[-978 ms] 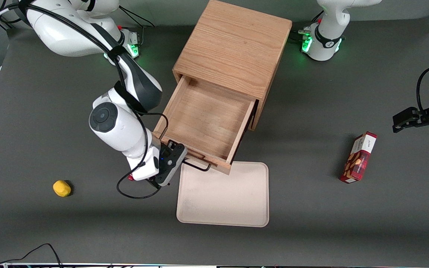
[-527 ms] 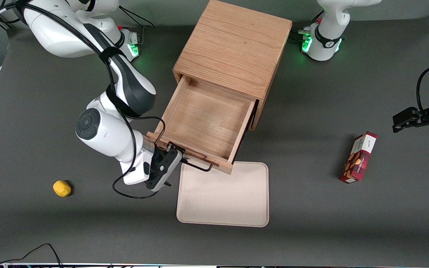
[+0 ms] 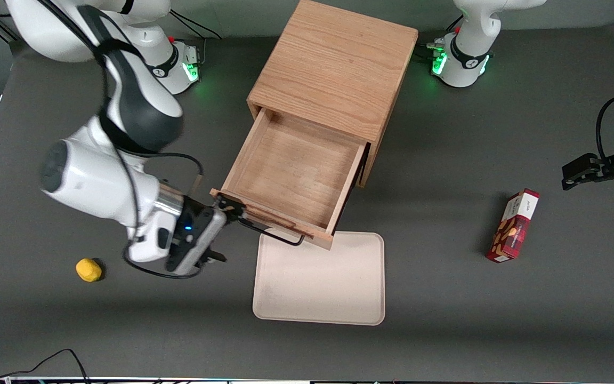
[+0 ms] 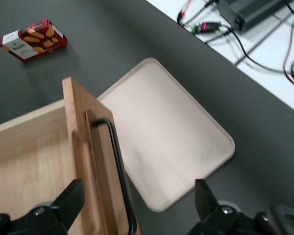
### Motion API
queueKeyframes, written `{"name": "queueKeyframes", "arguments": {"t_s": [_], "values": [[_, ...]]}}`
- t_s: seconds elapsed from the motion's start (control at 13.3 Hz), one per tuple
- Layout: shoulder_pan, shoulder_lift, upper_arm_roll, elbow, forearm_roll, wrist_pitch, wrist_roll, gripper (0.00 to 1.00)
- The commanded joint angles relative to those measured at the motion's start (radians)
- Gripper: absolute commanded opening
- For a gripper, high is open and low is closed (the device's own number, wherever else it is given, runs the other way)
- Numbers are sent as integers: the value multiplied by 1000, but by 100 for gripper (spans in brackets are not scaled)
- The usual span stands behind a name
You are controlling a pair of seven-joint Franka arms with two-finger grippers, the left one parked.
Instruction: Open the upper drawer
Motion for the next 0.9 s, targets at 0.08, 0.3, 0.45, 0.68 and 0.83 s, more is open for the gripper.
{"name": "queueKeyframes", "arguments": {"t_s": [0.08,0.3,0.45,0.68,0.83], "values": [[-40,-155,-133,-32,22,-206,39,100],[-91,-316,-176,-153,-100,-308,232,100],[-103,-396,-176,-195,-217,-383,402,100],[-167,-520,-175,-330,-278,-420,513,100],[-181,-528,-175,-341,-288,-426,520,100]]}}
